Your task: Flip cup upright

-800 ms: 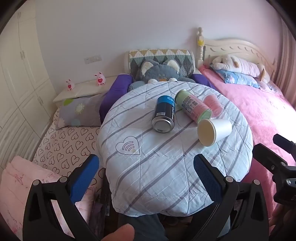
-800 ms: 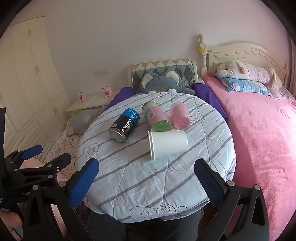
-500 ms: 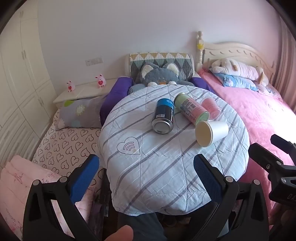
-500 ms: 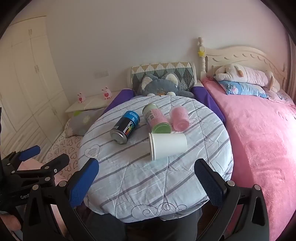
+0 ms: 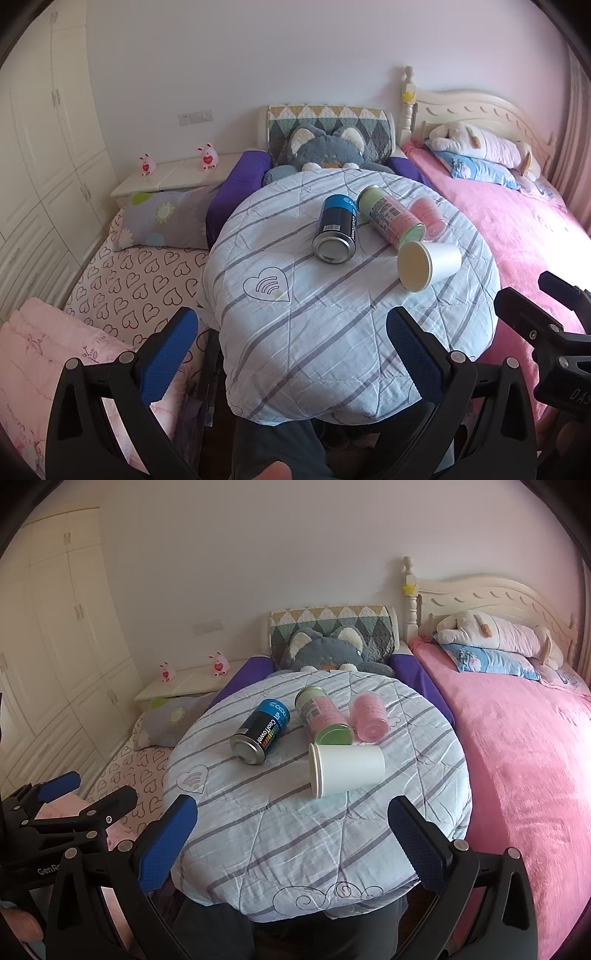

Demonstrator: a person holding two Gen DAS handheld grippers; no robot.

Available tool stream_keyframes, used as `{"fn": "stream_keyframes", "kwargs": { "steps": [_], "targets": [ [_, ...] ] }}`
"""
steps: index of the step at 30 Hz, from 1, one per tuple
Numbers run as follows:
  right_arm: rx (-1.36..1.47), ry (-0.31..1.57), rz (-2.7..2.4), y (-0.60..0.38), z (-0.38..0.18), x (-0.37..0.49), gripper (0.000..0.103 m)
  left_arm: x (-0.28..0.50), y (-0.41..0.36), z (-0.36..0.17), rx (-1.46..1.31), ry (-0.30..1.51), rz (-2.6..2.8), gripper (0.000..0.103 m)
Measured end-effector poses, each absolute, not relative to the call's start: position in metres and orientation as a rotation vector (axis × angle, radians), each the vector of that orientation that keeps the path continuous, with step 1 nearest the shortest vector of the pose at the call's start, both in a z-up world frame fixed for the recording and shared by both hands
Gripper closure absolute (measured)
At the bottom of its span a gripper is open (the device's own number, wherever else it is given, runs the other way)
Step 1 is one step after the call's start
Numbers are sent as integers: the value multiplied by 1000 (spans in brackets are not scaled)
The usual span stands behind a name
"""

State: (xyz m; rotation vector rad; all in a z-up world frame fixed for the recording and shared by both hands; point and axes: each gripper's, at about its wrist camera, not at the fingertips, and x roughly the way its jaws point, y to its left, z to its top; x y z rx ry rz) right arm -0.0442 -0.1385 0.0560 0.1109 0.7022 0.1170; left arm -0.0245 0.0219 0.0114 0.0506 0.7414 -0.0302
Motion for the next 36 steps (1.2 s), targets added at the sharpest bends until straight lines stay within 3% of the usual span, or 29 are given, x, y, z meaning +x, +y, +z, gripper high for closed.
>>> {"fn": "stream_keyframes", "kwargs": {
  "steps": [36],
  "targets": [
    [97,695,113,-136,56,-45,0,-27,24,12,44,739,-29,0]
  ]
}}
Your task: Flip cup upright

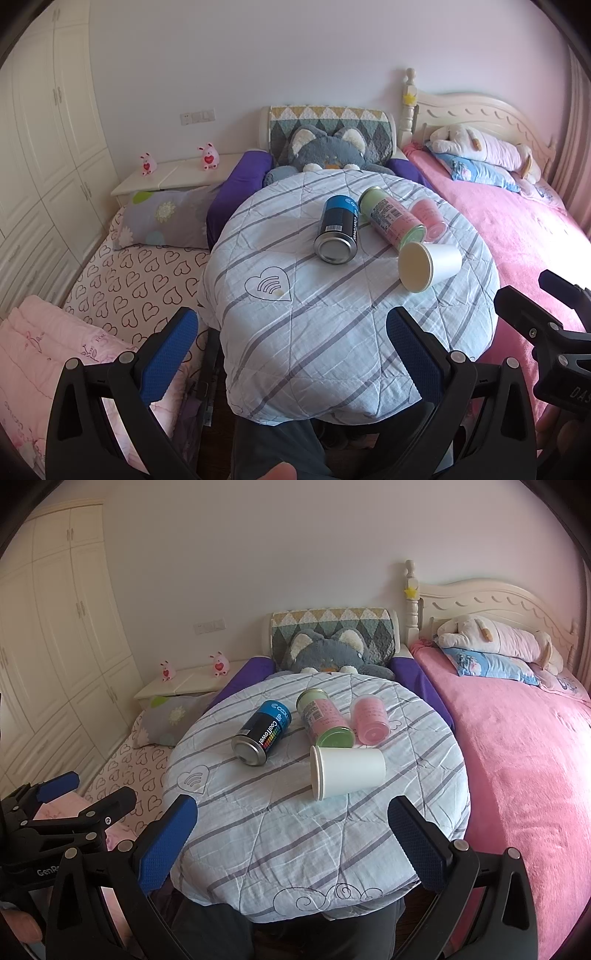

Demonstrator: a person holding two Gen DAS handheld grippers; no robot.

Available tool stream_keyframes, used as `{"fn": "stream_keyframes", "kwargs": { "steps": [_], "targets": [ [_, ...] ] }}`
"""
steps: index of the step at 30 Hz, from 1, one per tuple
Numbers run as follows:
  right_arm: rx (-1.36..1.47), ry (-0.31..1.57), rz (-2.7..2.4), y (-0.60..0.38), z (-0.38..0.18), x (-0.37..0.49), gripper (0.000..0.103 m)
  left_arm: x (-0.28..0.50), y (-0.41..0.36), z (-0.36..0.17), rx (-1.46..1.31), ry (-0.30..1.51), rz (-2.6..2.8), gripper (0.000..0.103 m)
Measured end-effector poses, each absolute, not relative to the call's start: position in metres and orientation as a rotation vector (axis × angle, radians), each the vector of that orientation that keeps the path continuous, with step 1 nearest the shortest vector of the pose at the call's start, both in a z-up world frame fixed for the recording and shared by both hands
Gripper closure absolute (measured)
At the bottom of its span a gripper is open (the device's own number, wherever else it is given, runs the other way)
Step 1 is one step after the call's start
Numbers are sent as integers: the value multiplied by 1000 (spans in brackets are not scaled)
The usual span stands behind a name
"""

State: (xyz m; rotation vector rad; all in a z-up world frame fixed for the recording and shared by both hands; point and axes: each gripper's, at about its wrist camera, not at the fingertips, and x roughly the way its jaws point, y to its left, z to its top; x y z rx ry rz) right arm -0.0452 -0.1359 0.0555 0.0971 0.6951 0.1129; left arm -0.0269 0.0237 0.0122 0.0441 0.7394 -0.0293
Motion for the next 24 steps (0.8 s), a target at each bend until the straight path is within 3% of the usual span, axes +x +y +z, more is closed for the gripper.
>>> {"fn": "stream_keyframes", "kwargs": {
  "steps": [24],
  "targets": [
    [61,750,129,-141,42,2,0,2,28,2,46,773,-24,0]
  ]
}}
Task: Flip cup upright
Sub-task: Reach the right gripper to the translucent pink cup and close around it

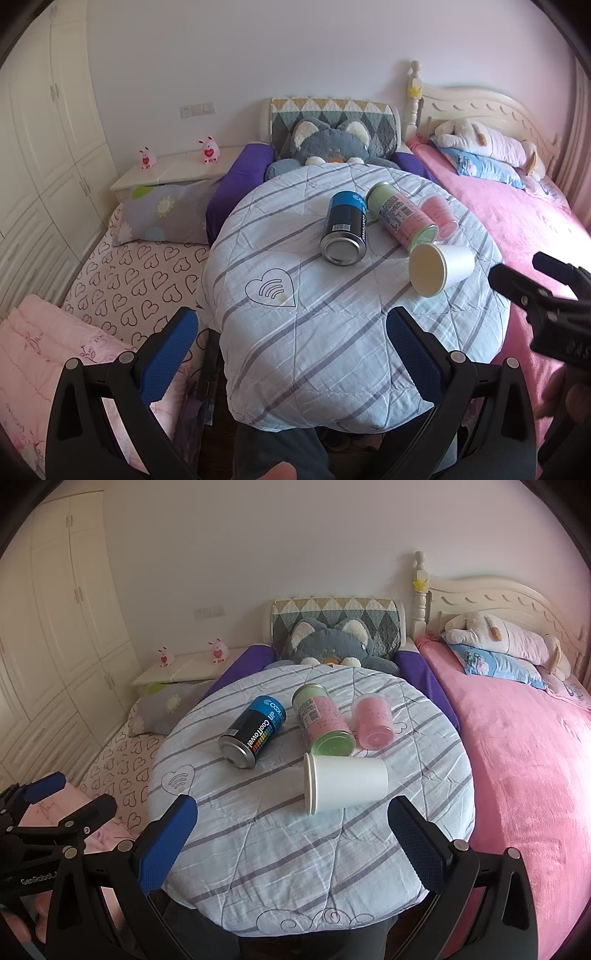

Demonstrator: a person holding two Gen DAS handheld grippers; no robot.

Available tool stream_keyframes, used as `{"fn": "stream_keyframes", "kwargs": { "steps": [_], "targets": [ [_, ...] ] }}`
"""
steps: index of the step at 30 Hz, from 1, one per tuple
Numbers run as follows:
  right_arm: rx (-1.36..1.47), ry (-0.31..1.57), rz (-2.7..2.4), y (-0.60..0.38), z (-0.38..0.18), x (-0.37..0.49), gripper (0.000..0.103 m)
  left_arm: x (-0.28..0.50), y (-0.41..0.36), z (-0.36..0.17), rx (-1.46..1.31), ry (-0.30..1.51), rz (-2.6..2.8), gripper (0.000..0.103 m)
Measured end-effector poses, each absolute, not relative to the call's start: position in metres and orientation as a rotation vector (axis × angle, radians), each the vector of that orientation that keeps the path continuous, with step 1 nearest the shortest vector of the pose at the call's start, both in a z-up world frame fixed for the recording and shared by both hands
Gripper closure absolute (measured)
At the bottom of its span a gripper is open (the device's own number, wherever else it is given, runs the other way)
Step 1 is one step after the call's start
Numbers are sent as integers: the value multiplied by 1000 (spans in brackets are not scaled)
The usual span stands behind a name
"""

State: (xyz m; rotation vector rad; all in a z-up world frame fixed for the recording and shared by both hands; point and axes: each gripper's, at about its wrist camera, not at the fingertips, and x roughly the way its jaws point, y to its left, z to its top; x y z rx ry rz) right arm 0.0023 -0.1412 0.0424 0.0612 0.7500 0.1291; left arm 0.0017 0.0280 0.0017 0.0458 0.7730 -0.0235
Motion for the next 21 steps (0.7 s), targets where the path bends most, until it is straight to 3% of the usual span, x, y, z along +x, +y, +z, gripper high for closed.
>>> {"fn": "stream_keyframes", "kwargs": {
  "steps": [21],
  "targets": [
    [30,974,10,-211,-14,196,0,50,24,-18,49,834,-26,0]
  ]
}}
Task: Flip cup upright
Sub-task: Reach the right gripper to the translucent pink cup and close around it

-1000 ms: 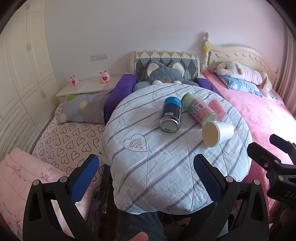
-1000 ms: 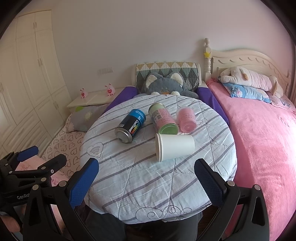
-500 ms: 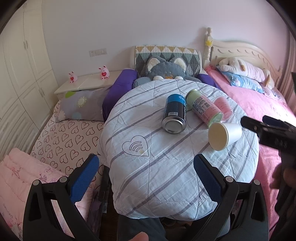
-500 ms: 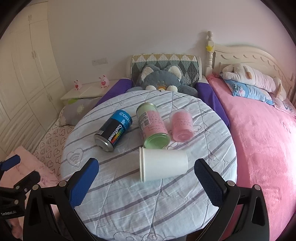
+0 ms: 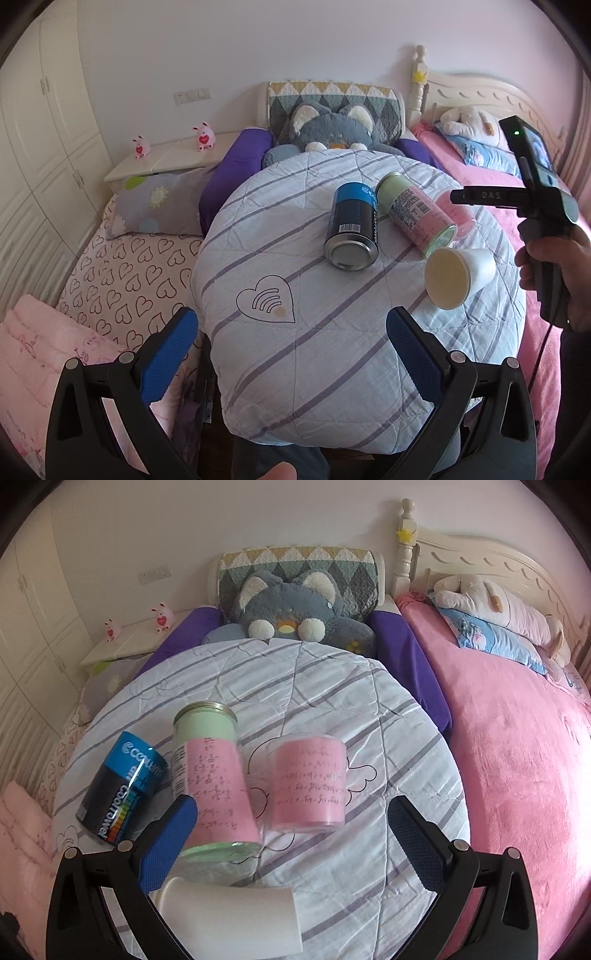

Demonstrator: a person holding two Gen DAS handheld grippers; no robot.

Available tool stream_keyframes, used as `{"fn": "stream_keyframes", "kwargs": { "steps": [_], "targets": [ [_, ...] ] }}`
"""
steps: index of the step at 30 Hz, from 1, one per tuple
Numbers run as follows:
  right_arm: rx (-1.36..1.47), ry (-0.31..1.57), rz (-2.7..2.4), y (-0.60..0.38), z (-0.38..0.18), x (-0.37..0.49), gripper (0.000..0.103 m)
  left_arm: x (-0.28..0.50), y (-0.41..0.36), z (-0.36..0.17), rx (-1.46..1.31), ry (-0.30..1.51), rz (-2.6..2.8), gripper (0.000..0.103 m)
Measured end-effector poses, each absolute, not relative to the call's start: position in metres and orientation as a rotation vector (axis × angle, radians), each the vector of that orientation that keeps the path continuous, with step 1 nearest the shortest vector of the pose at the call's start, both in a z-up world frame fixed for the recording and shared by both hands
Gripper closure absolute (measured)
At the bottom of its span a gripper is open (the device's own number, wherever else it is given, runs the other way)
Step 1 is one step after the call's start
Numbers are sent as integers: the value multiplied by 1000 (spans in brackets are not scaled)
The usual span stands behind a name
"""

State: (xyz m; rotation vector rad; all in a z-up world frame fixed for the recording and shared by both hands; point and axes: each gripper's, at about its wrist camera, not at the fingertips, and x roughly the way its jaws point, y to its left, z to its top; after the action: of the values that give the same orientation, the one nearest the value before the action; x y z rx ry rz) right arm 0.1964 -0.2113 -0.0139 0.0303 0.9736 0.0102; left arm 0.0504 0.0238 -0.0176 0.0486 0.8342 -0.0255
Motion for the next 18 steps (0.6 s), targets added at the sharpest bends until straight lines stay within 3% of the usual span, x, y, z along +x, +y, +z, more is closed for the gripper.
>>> {"fn": "stream_keyframes", "kwargs": {
  "steps": [18],
  "targets": [
    [5,1099,-7,-218,-52,253,0,74,-7,-8,70,825,-111,0]
  ]
}}
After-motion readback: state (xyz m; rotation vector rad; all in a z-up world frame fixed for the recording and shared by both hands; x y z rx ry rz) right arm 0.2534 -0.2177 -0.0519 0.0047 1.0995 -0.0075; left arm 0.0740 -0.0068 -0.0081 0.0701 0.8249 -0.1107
